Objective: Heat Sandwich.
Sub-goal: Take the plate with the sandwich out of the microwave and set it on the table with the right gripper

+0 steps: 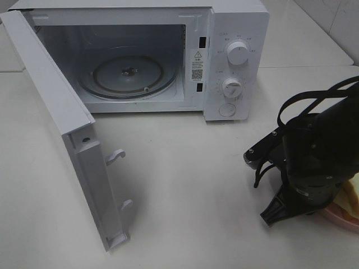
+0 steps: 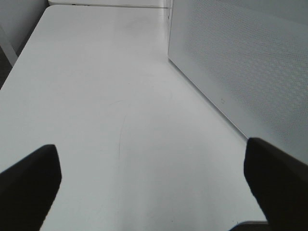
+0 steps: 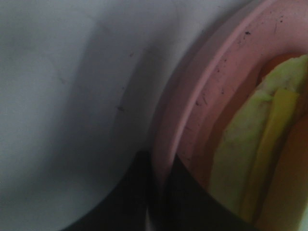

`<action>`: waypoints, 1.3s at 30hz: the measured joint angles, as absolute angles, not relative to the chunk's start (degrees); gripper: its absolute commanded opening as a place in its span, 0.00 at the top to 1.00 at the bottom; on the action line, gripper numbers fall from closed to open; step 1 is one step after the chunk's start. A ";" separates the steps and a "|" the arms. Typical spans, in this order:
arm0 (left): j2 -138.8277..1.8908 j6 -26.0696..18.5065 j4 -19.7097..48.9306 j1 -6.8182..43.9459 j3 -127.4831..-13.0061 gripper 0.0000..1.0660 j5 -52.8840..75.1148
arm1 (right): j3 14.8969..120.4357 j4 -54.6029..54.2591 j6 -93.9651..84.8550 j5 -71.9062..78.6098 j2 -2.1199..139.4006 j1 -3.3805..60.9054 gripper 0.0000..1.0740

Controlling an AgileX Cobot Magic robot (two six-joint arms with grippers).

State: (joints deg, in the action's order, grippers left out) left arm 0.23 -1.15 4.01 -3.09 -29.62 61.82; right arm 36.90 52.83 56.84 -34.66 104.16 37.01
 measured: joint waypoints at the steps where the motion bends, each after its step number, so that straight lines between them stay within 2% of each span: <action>1: 0.23 -1.15 4.01 -3.09 -29.62 0.08 61.82 | 36.90 52.83 56.95 -34.78 104.16 37.01 0.88; 4: 0.23 -1.15 4.01 -3.09 -29.62 0.08 61.82 | 36.90 52.83 56.95 -34.89 104.16 37.01 0.83; 8: 0.23 -1.15 4.01 -3.09 -29.62 0.08 61.82 | 36.90 53.00 56.95 -35.47 104.16 37.01 0.64; 9: 0.23 -1.15 4.01 -3.09 -29.62 0.08 61.82 | 36.90 53.00 56.95 -35.47 104.16 37.01 0.64; 10: 0.23 -1.15 4.01 -3.09 -29.62 0.08 61.82 | 36.90 53.23 56.84 -35.70 103.82 37.01 0.59; 13: 0.23 -1.15 4.01 -3.09 -29.62 0.08 61.82 | 36.90 52.77 56.21 -35.12 101.59 37.01 0.51; 21: 0.23 -1.15 4.01 -3.09 -29.62 0.08 61.82 | 36.84 47.84 48.93 -35.12 95.40 37.01 0.45; 30: 0.23 -1.15 4.01 -3.09 -29.62 0.08 61.82 | 36.78 39.99 36.50 -35.12 85.89 37.01 0.33; 39: 0.23 -1.15 4.01 -3.09 -29.62 0.08 61.82 | 36.78 30.25 26.01 -37.18 78.55 37.01 0.31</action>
State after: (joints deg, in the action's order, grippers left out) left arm 0.23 -1.15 4.01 -3.09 -29.62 61.82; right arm 36.78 30.25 26.01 -37.18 78.55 37.01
